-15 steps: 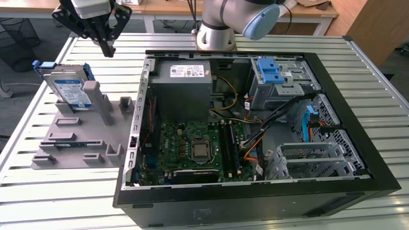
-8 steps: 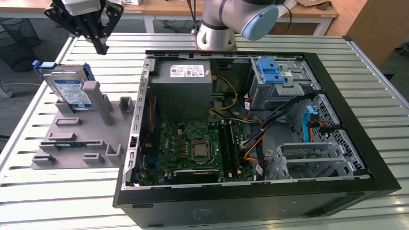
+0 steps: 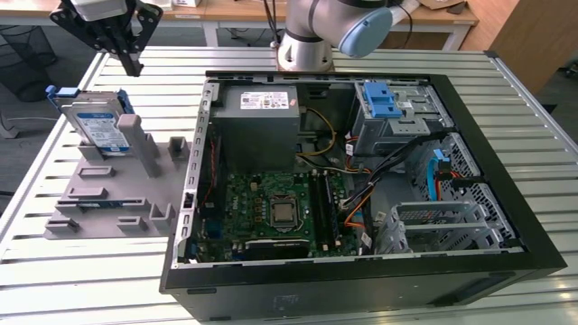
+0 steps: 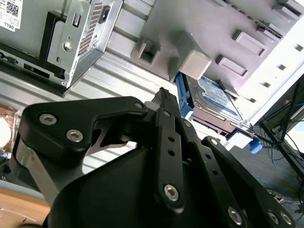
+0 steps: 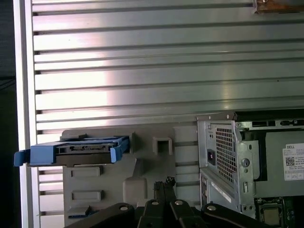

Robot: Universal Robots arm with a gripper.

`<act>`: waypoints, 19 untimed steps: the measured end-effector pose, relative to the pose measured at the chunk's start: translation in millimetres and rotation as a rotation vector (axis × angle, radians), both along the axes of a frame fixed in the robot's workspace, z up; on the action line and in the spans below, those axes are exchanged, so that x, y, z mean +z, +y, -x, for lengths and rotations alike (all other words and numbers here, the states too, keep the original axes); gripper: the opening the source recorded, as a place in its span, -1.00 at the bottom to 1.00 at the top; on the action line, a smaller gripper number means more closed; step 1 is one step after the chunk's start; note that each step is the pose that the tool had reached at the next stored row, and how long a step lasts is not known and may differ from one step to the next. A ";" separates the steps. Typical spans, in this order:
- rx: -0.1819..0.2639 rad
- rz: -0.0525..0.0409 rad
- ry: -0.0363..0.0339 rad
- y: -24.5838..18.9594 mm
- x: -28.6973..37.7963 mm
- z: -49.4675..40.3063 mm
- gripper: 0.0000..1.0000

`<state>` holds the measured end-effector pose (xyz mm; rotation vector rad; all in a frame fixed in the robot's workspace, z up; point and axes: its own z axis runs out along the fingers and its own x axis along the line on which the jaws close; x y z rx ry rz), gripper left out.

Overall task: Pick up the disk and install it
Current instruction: 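Reach for the disk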

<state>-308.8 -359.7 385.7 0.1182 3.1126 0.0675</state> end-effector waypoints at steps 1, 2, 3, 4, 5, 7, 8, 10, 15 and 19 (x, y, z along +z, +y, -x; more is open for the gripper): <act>0.000 0.0000 -0.0001 0.0 0.0 0.1 -0.79; 0.000 0.0000 -0.0001 0.0 0.0 0.2 -0.79; 0.000 0.0000 0.0000 0.0 0.0 0.3 -0.79; 0.000 0.0000 -0.0001 0.0 0.0 0.3 -0.79; 0.000 0.0000 -0.0001 0.0 0.0 0.4 -0.79; 0.000 0.0000 -0.0001 0.0 0.0 0.7 -0.79; 0.000 0.0000 0.0000 0.0 0.0 1.0 -0.79; 0.000 0.0000 -0.0001 0.0 -0.1 1.9 -0.79; 0.000 0.0000 0.0000 0.0 -0.3 5.2 -0.79; 0.000 0.0000 0.0001 0.0 -0.6 7.1 -0.79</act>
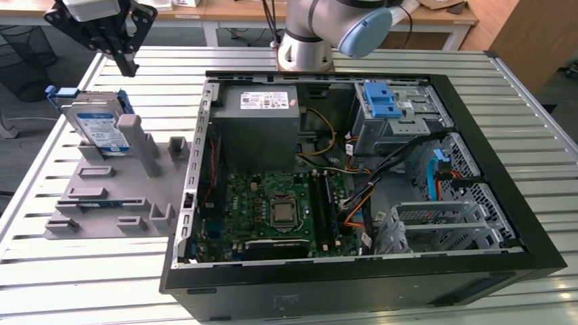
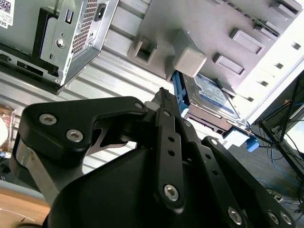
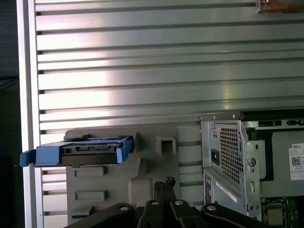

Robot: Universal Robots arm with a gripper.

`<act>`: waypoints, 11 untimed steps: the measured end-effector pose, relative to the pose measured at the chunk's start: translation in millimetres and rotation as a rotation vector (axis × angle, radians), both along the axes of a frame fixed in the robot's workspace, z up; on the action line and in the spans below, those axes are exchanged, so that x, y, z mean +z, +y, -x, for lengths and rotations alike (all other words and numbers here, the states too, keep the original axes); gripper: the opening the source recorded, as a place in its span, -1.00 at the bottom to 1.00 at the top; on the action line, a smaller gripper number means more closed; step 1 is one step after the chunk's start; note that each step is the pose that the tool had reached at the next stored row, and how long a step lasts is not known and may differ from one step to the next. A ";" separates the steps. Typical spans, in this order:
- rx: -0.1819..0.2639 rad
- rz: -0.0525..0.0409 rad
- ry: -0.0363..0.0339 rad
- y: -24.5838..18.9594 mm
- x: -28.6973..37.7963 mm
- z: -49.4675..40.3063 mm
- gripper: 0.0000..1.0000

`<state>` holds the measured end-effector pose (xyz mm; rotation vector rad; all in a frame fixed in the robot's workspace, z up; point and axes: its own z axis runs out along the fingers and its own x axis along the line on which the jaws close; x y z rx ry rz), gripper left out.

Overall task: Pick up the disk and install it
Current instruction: 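Reach for the disk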

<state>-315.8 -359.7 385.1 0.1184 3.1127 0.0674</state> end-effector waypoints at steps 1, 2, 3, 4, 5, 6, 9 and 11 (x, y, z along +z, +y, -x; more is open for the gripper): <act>0.000 0.0000 -0.0001 0.0 -0.1 0.5 -0.79; 0.000 -0.0001 -0.0002 0.0 -0.3 1.0 -0.79; 0.000 -0.0001 -0.0001 0.0 -0.4 1.5 -0.79; 0.000 -0.0001 -0.0001 0.0 -0.5 2.0 -0.79; 0.000 -0.0001 -0.0002 0.0 -0.7 2.4 -0.79; 0.000 -0.0001 -0.0001 0.0 -0.8 2.8 -0.79; 0.000 0.0000 -0.0001 0.0 -1.1 3.8 -0.79; 0.000 0.0001 0.0000 0.0 -1.3 4.9 -0.79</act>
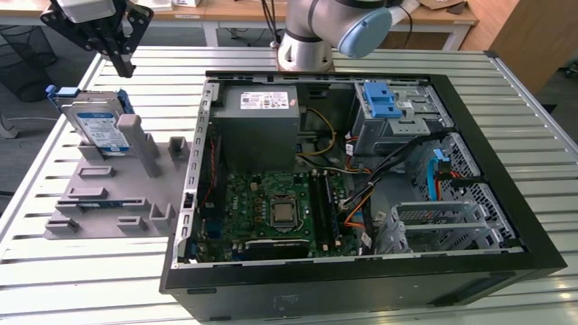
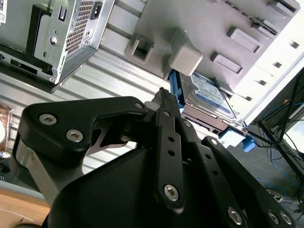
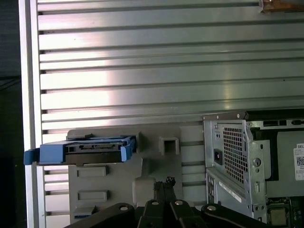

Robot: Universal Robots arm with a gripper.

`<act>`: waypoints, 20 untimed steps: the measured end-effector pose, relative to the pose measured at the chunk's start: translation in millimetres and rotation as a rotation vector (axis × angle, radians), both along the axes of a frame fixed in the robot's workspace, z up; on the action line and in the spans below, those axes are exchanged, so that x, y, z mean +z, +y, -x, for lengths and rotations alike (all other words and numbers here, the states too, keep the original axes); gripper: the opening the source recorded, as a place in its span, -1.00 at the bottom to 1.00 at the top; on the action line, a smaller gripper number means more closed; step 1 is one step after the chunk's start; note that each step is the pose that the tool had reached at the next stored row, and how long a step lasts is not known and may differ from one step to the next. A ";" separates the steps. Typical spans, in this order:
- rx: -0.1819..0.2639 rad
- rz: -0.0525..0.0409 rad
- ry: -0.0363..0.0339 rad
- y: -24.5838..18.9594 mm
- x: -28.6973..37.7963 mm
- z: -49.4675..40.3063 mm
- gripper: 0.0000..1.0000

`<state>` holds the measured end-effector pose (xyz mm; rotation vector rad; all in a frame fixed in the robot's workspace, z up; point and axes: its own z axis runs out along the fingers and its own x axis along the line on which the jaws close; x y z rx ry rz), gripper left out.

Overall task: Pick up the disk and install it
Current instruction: 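Reach for the disk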

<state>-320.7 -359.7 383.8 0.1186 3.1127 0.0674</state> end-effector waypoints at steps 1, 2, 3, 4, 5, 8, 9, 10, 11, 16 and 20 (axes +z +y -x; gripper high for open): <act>0.000 -0.0001 -0.0001 0.0 -0.2 0.5 -0.79; 0.000 0.0000 0.0000 0.0 -0.3 1.1 -0.79; 0.000 0.0000 -0.0001 0.0 -0.4 1.8 -0.79; 0.000 -0.0001 -0.0001 0.0 -0.6 2.5 -0.79; 0.000 -0.0001 -0.0001 0.0 -0.7 3.0 -0.79; 0.000 -0.0001 -0.0002 0.2 -1.0 4.2 -0.79; 0.000 -0.0001 -0.0001 0.2 -1.0 4.8 -0.79; 0.000 0.0000 -0.0001 0.2 -1.1 5.3 -0.79; 0.000 -0.0001 0.0000 0.2 -1.3 5.9 -0.79; 0.000 -0.0001 0.0000 0.2 -1.5 6.7 -0.79; 0.000 -0.0001 -0.0001 0.2 -1.6 6.7 -0.79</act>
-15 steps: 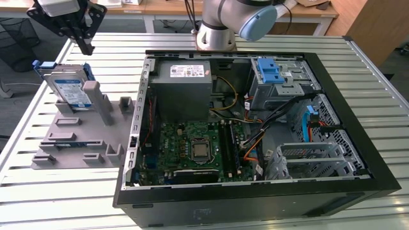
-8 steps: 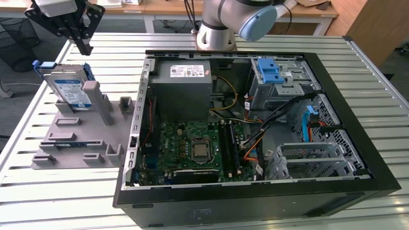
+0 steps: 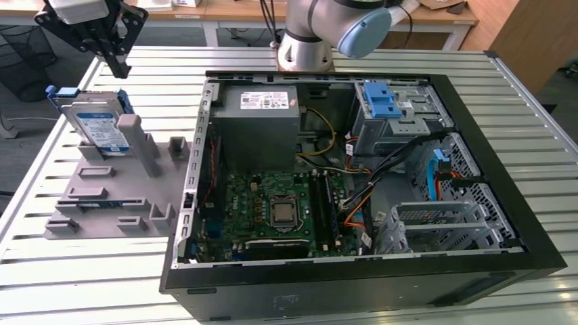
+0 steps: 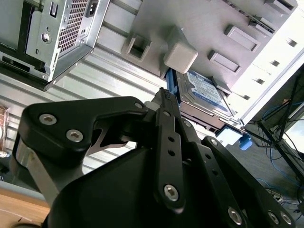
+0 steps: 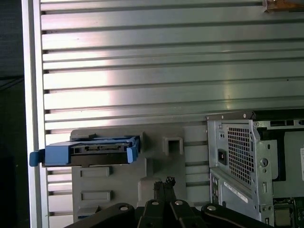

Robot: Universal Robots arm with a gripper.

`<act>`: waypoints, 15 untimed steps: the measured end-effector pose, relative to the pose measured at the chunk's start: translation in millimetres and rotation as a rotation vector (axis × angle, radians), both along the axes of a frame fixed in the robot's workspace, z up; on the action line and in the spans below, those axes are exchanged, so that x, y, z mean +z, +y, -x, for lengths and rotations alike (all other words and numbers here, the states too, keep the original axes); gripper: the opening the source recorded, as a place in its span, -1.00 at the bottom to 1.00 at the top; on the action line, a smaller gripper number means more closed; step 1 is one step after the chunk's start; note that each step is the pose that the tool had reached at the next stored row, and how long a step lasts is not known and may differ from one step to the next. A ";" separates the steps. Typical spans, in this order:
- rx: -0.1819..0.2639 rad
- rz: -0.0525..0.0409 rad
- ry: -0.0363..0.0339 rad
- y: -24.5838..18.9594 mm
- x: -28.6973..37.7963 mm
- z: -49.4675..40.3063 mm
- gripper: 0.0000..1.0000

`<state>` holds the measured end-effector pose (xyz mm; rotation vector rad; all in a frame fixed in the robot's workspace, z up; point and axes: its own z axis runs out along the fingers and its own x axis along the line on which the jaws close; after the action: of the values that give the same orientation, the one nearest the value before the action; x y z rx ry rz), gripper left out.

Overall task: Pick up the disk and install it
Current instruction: 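Reach for the disk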

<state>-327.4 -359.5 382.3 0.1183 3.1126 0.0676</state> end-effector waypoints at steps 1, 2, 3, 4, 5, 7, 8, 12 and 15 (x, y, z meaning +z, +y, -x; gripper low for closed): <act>0.000 -0.0001 -0.0001 0.0 -0.1 0.1 -0.79; 0.000 0.0000 -0.0002 0.0 -0.1 0.3 -0.79; 0.000 0.0000 -0.0001 0.0 -0.1 0.6 -0.79; 0.000 0.0000 -0.0001 0.0 -0.1 0.8 -0.79; 0.000 0.0000 0.0000 0.0 -0.1 1.1 -0.79; 0.000 0.0001 0.0000 0.1 -0.3 3.3 -0.79; 0.000 0.0000 0.0000 0.1 -0.4 4.1 -0.79; 0.000 0.0001 0.0000 1.2 -0.8 10.5 -0.79; 0.000 0.0000 0.0001 4.1 -1.4 22.0 -0.79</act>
<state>-349.5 -355.3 380.9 0.1183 3.1127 0.0675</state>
